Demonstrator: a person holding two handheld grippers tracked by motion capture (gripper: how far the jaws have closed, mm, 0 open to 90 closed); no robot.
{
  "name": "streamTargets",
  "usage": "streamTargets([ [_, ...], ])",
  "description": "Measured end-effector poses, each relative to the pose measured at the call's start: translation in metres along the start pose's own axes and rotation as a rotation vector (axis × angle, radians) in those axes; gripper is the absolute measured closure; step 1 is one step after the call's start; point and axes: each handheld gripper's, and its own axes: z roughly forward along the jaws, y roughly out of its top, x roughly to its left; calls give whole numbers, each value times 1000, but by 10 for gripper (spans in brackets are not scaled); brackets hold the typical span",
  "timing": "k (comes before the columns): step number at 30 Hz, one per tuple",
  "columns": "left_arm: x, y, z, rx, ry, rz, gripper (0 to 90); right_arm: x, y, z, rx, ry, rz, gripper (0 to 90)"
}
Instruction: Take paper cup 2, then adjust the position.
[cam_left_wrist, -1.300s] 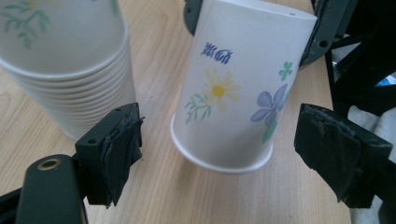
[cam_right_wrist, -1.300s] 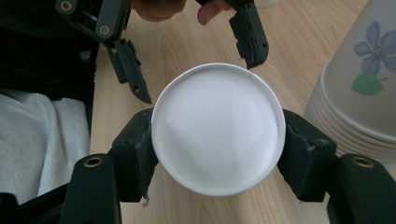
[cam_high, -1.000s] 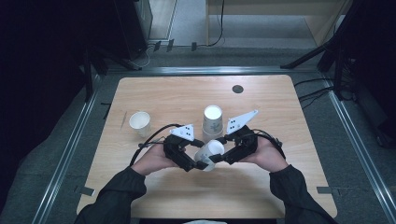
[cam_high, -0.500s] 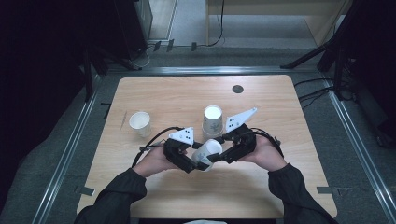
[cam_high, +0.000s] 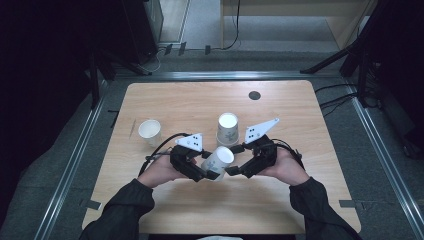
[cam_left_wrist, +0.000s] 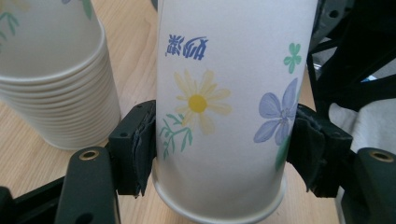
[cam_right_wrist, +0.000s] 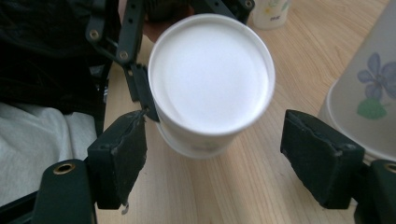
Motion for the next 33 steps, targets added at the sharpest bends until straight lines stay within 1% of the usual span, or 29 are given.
streamTargets([
  [2,0,1,-3,11,-8,2,304,1,-5,-1,15,-30,-10,228],
  [3,0,1,-5,20,0,8,305,2,-7,-1,19,-41,-15,231],
  [4,0,1,-5,26,-2,8,305,2,-10,-1,26,-52,-17,232],
  [5,0,1,-6,41,0,11,304,3,-12,-1,25,-61,-23,237],
  [6,0,1,-7,53,12,14,304,3,-15,-2,26,-72,-26,245],
  [7,1,2,-7,74,14,11,305,4,-17,-3,26,-82,-31,245],
  [9,3,3,-9,98,14,12,304,6,-21,-4,21,-93,-39,248],
  [13,6,6,-11,122,18,15,304,8,-26,-3,26,-98,-39,248],
  [15,8,8,-11,132,10,19,305,7,-26,-1,30,-102,-42,248],
  [16,9,10,-11,141,16,32,304,7,-25,0,29,-101,-38,248],
  [19,10,15,-10,160,3,45,305,6,-24,1,20,-104,-38,249],
  [21,10,20,-9,191,-3,73,305,5,-23,2,13,-101,-39,250],
  [24,8,30,-7,238,-17,99,304,6,-23,2,12,-99,-37,250],
  [27,9,33,-8,243,-44,105,304,5,-23,2,9,-95,-35,250],
  [28,8,33,-8,245,-31,116,304,5,-23,2,6,-95,-35,250],
  [31,9,32,-7,251,-34,112,305,4,-21,0,-3,-106,-39,256],
  [33,9,33,-6,265,-23,105,304,4,-20,0,-18,-98,-42,255],
])
